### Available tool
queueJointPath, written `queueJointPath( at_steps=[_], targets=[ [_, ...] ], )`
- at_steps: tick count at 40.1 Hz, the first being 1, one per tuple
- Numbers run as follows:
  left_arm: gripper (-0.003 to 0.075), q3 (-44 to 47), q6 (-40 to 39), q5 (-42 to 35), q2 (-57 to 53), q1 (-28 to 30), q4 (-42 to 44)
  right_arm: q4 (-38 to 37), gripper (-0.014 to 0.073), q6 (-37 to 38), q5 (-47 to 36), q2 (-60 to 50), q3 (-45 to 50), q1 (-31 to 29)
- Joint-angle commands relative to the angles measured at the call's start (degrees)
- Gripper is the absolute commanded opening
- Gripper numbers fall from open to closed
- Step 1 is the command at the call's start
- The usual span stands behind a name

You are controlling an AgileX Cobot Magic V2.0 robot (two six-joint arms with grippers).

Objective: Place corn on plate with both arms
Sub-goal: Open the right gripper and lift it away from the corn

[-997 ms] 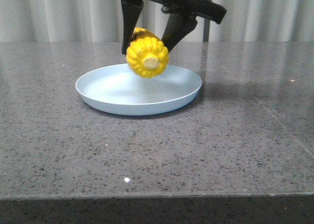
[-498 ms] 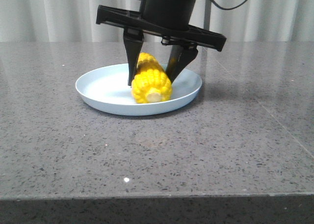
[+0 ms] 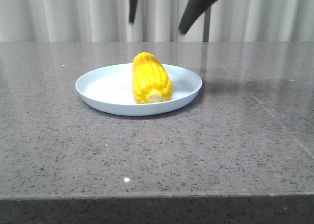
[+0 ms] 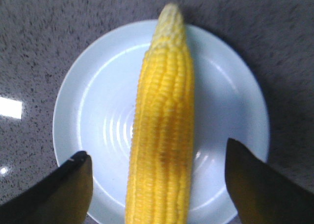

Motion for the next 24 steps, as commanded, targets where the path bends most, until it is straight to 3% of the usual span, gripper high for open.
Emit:
queueJointPath(
  at_steps=[1, 4, 10, 15, 24],
  targets=[
    [-0.002, -1.5, 0.1, -4.8, 0.6, -0.3, 0.2, -2.2, 0.0533, -3.2, 2.2, -5.0, -3.1, -2.7],
    [-0.002, -1.5, 0.1, -4.8, 0.6, -0.3, 0.2, -2.2, 0.0426, -4.3, 4.3, -6.2, -3.1, -5.1],
    [-0.002, -1.5, 0.1, -4.8, 0.6, -0.3, 0.1, -2.4, 0.0107, -4.4, 8.6, -8.1, -3.1, -11.8],
    [-0.002, -1.5, 0.1, -4.8, 0.6, -0.3, 0.1, -2.6, -0.0074, -7.7, 10.7, -10.0, -2.7, -16.9],
    [-0.002, -1.5, 0.1, -4.8, 0.6, -0.3, 0.1, -2.9, -0.0061, -14.0, 12.0, -16.5, 1.3, -22.9]
  ],
)
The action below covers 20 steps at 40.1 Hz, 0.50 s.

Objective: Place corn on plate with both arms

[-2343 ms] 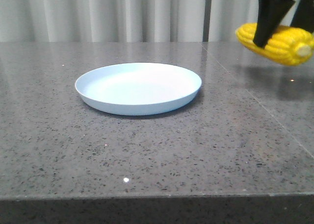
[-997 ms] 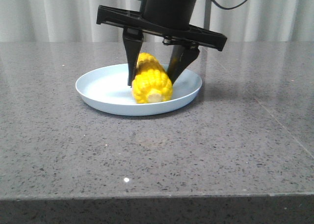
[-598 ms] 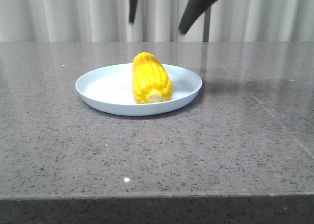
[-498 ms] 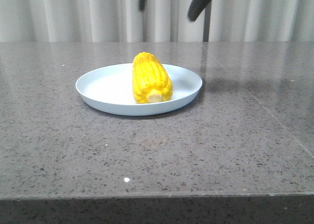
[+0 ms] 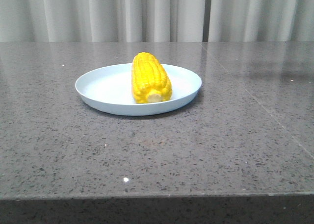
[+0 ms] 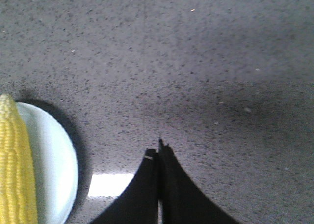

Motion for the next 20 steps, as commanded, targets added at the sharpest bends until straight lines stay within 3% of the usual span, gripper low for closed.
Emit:
queueJointPath(
  at_steps=[1, 10, 20],
  targets=[
    [-0.002, -1.5, 0.1, -4.8, 0.6, -0.3, 0.1, -0.9, -0.0061, -3.7, 5.1, -6.5, 1.5, -1.3],
    [-0.002, -1.5, 0.1, -4.8, 0.6, -0.3, 0.1, -3.6, -0.0061, -4.7, -3.8, -20.9, 17.6, -0.9],
    [-0.002, -1.5, 0.1, -4.8, 0.6, -0.3, 0.1, -4.1, -0.0061, -9.8, -19.4, -40.7, 43.1, -0.9]
  ],
)
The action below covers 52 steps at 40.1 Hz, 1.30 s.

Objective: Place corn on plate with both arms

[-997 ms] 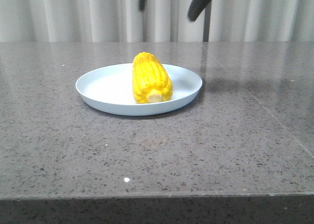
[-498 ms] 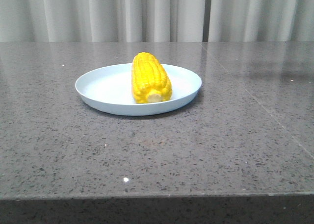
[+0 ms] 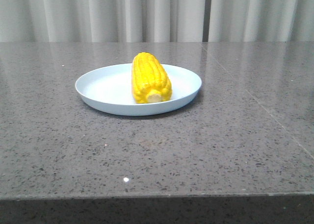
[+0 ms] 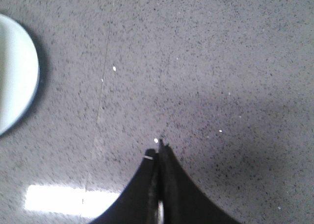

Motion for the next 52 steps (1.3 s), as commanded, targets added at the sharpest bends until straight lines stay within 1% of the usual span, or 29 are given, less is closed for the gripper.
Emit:
queueJointPath(
  at_steps=[1, 13, 15, 20, 24, 28, 52],
  targets=[
    [-0.002, -1.5, 0.1, -4.8, 0.6, -0.3, 0.1, -1.1, -0.0061, -1.9, -10.0, -8.9, 9.0, -0.1],
    [-0.002, -1.5, 0.1, -4.8, 0.6, -0.3, 0.1, -1.6, -0.0061, -1.9, -30.0, -33.9, 33.6, -0.1],
    [-0.002, -1.5, 0.1, -4.8, 0.6, -0.3, 0.1, -1.6, -0.0061, -1.9, -31.6, -37.9, 36.4, -0.1],
    [-0.002, -1.5, 0.1, -4.8, 0.6, -0.3, 0.1, -1.6, -0.0061, -1.9, -32.0, -46.0, 40.7, -0.1],
    [-0.002, -1.5, 0.1, -4.8, 0.6, -0.3, 0.1, -1.6, -0.0061, -1.9, -32.5, -50.9, 41.8, -0.1],
    [-0.002, -1.5, 0.1, -4.8, 0.6, -0.3, 0.1, -1.6, -0.0061, -1.9, -33.2, -53.1, 41.8, -0.1],
    [-0.002, -1.5, 0.1, -4.8, 0.6, -0.3, 0.1, -1.6, -0.0061, -1.9, -33.3, -53.3, 41.8, -0.1]
  ],
)
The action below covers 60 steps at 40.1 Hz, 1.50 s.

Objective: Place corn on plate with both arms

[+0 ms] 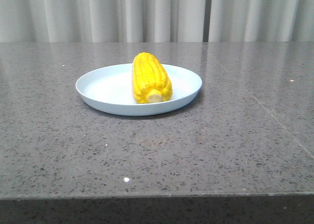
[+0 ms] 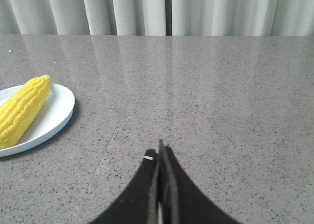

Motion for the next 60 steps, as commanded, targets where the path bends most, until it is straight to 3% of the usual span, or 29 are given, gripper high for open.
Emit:
queueJointPath(
  at_steps=[1, 15, 20, 24, 31, 38, 60],
  targets=[
    [-0.002, -1.5, 0.1, -4.8, 0.6, -0.3, 0.1, -1.1, -0.0061, -0.5, -4.8, 0.7, -1.4, -0.1],
    [-0.002, 0.7, 0.8, -9.6, 0.5, -0.2, -0.4, -1.1, -0.0061, -0.5, -4.8, 0.7, -1.4, -0.1],
    [-0.002, 3.6, 9.7, -12.9, -1.0, 1.2, -9.6, -1.1, -0.0061, -0.5, -4.8, 0.7, -1.4, -0.1],
    [-0.002, 6.7, 10.4, -13.2, -4.5, 3.3, -12.8, -1.1, -0.0061, -0.5, -4.8, 0.7, -1.4, -0.1],
    [-0.002, 13.4, 10.4, -13.2, -12.2, 7.9, -13.0, -1.1, -0.0061, -0.5, -4.8, 0.7, -1.4, -0.1],
    [-0.002, 18.1, 10.4, -14.0, -11.9, 11.2, -13.5, -1.1, -0.0061, -0.5, -4.8, 0.7, -1.4, -0.1],
    [-0.002, 21.4, 10.4, -15.6, -11.8, 11.7, -13.5, -1.1, -0.0061, -0.5, -4.8, 0.7, -1.4, -0.1]
  ],
)
